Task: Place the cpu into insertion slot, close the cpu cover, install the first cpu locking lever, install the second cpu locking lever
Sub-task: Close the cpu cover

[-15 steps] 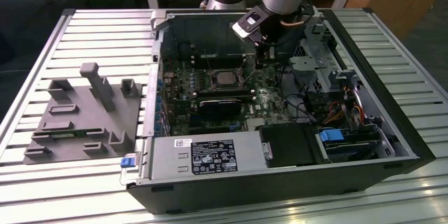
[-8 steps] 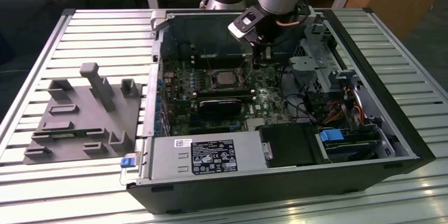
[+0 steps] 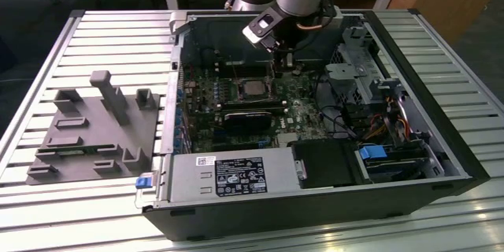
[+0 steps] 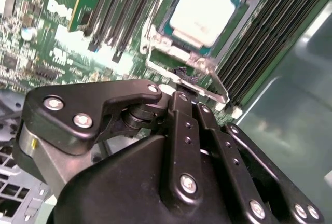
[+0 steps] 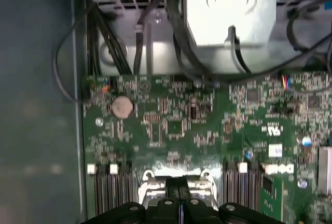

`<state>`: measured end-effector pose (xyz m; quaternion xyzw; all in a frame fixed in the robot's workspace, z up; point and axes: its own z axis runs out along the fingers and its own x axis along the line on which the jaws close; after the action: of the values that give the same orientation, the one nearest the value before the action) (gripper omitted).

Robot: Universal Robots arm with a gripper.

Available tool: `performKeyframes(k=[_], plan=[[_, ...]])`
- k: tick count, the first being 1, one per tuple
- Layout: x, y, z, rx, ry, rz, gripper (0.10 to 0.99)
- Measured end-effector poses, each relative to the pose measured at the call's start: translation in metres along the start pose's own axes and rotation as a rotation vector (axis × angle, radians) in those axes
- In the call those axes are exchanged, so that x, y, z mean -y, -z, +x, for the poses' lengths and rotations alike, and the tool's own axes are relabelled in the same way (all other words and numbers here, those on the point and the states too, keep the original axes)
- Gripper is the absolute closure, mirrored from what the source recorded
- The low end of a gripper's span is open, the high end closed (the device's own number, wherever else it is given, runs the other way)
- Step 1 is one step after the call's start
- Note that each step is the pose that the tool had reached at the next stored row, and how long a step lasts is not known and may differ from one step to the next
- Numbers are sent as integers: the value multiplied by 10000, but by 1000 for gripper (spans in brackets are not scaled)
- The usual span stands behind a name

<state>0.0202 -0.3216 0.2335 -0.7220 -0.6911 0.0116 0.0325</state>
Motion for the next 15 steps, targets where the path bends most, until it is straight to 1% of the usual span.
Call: performKeyframes(k=[3,6,7,10,15], plan=[[82,-5,-4,-1,2,-47,980],[114,-7,-5,-4,3,-81,980],[124,-8,-5,-5,5,-112,980],[181,-15,-8,-17,13,-347,980],[265,-43,-12,-25,45,-597,980]])
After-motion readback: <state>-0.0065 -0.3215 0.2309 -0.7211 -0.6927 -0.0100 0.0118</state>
